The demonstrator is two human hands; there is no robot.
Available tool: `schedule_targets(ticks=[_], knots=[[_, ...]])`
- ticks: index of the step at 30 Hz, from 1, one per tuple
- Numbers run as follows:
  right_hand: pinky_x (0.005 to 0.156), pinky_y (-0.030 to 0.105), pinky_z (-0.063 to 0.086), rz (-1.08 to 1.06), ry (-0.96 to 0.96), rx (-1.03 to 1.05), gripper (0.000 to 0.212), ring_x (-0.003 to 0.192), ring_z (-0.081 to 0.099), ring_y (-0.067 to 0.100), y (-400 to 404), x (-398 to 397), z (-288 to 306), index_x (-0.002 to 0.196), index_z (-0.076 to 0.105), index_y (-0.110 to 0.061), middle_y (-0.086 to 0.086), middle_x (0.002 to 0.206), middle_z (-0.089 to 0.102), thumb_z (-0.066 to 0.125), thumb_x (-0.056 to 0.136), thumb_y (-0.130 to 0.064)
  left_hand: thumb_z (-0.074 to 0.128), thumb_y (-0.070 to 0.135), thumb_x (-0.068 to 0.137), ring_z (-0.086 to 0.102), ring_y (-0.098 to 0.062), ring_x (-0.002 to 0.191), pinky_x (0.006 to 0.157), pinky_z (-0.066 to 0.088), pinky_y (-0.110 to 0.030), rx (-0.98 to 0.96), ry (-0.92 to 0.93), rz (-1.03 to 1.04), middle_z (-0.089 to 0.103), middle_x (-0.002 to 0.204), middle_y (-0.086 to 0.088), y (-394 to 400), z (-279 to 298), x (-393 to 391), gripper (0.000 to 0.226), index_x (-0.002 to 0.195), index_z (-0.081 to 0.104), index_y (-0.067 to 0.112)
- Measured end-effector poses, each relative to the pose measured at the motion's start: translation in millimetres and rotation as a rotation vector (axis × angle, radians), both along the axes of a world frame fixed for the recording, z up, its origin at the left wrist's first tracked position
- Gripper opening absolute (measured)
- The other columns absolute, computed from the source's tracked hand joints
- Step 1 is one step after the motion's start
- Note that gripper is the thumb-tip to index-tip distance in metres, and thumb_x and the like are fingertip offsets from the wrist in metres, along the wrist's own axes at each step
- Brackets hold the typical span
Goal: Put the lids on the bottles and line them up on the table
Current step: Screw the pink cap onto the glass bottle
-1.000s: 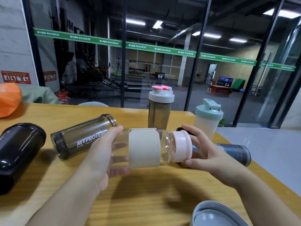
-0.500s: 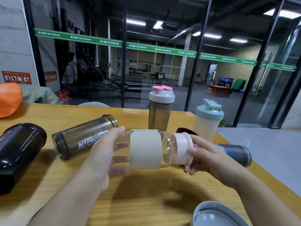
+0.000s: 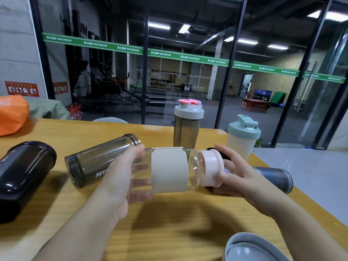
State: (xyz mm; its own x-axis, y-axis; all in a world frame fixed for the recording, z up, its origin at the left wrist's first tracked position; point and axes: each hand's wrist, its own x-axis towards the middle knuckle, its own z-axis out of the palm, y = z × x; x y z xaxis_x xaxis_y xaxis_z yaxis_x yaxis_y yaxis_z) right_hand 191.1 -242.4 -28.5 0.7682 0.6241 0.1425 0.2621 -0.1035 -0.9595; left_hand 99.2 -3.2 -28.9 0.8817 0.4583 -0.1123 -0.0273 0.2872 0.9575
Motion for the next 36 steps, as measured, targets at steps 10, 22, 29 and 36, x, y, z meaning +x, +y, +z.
schedule_targets(ticks=[10,22,29,36], knots=[[0.076,0.032,0.056,0.041,-0.022,-0.004,0.071,0.092,0.069,0.021,-0.4,-2.6,3.3,0.126,0.051,-0.039,-0.006,0.118,0.063,0.077,0.060,-0.034,0.054,0.051,0.083,0.060,-0.023,0.067,0.043,0.046,-0.027,0.018,0.009,-0.011,0.063,0.109,-0.007,-1.1,-1.2,0.2,0.044,0.109,0.067,0.018],[0.057,0.030,0.050,-0.009,0.036,-0.097,0.071,0.063,0.061,0.023,3.3,-1.4,-0.1,0.114,0.057,-0.017,0.005,0.070,0.064,0.055,0.065,-0.069,0.055,0.052,0.081,0.061,-0.022,0.065,0.042,0.046,-0.028,0.030,0.001,-0.043,0.063,0.121,-0.013,-0.3,-4.7,2.1,0.046,0.112,0.066,0.019],[0.086,0.037,0.055,0.104,-0.053,-0.007,0.084,0.107,0.065,0.021,-1.7,-1.7,0.4,0.132,0.036,-0.056,-0.021,0.129,0.055,0.078,0.063,-0.031,0.057,0.053,0.081,0.059,-0.023,0.065,0.041,0.046,-0.028,-0.009,-0.002,-0.013,0.063,0.107,-0.007,1.0,-2.6,1.5,0.048,0.112,0.066,0.018],[0.084,0.038,0.056,0.094,-0.073,-0.007,0.074,0.100,0.067,0.025,-1.0,-1.5,1.4,0.130,0.046,-0.045,-0.010,0.122,0.061,0.077,0.066,-0.026,0.056,0.051,0.082,0.059,-0.025,0.071,0.041,0.046,-0.027,0.000,0.000,-0.009,0.063,0.109,-0.009,-0.9,-1.1,-0.4,0.044,0.110,0.067,0.018]])
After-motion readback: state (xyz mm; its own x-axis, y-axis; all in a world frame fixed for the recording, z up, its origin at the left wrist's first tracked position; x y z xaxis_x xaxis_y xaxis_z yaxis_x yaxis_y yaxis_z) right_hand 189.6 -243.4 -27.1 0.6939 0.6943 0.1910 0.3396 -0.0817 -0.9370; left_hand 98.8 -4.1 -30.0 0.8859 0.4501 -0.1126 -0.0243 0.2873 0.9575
